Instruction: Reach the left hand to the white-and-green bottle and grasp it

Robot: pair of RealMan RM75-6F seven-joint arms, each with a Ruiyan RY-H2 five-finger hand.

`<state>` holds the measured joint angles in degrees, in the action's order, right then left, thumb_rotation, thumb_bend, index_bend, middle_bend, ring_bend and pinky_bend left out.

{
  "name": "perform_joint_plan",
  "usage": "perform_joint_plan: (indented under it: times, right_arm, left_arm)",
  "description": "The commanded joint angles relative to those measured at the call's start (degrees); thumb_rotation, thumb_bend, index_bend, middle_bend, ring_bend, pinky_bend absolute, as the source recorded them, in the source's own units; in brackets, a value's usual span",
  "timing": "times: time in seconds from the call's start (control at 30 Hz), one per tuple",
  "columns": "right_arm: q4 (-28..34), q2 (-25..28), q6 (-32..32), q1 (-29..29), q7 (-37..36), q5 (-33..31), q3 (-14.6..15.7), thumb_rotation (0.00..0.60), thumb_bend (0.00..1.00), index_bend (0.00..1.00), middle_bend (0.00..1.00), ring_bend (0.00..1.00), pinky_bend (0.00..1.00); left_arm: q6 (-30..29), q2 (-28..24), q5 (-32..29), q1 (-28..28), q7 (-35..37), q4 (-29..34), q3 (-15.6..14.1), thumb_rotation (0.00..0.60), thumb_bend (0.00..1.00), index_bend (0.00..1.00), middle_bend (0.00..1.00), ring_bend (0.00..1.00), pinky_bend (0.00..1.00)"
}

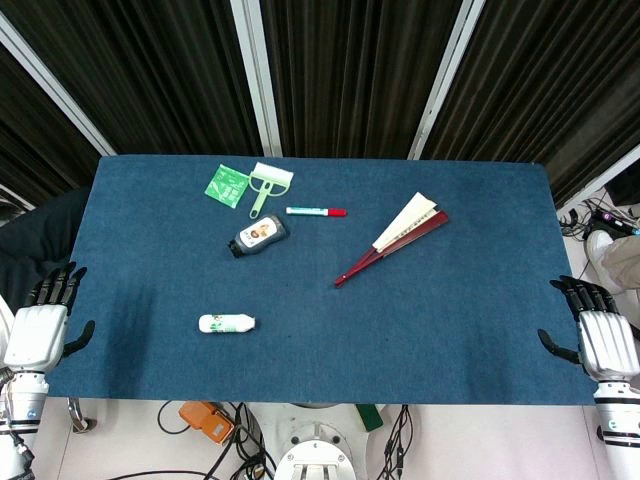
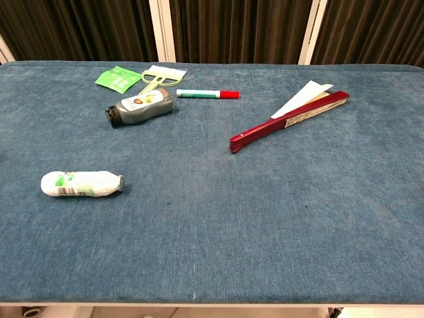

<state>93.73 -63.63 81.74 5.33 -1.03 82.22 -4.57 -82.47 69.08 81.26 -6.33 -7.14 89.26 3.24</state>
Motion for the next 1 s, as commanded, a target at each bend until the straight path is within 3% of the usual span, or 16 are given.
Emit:
perform_joint_plan:
  times: [0.03,0.5,0.67,1.0]
  right_arm:
    - [0.07,-0.03,0.03,0.01,0.20,0.18,0.08,0.600,0.39,0.24,0.21,0.18,0.16]
    - [0.32,-0.11,-0.28,-0.01,0.47,-0.16,0.12,0.600,0.39,0.24,0.21,0.18,0.16]
    - [0.57,0.06,-0.56,0.02,0.80,0.08,0.42,0.600,0.39,0.24,0.21,0.18,0.16]
    - [0.55,0.26,-1.07,0.17,0.52,-0.29,0.34,0.600,0.39,0.24,0.21,0.18,0.15]
  left_arm:
    - [0.14,0.01,-0.11,-0.03,-0.06,-0.03,0.00,0.600,0.32,0.00,0.00,0.00,0.12]
    - [1.01,1.70,-0.97,-0.22,-0.53,1.61,-0.07,0.600,0.32,0.00,0.00,0.00,0.12]
    - [5.95,4.31,-1.82,-2.28,-2.84,3.20,-1.10,0.600,0.32,0.00,0.00,0.00,0.12]
    - [12.73,11.43,-3.86,-8.38,-8.79,4.56,0.88,0.600,0.31,0.01,0.06,0.00,0.12]
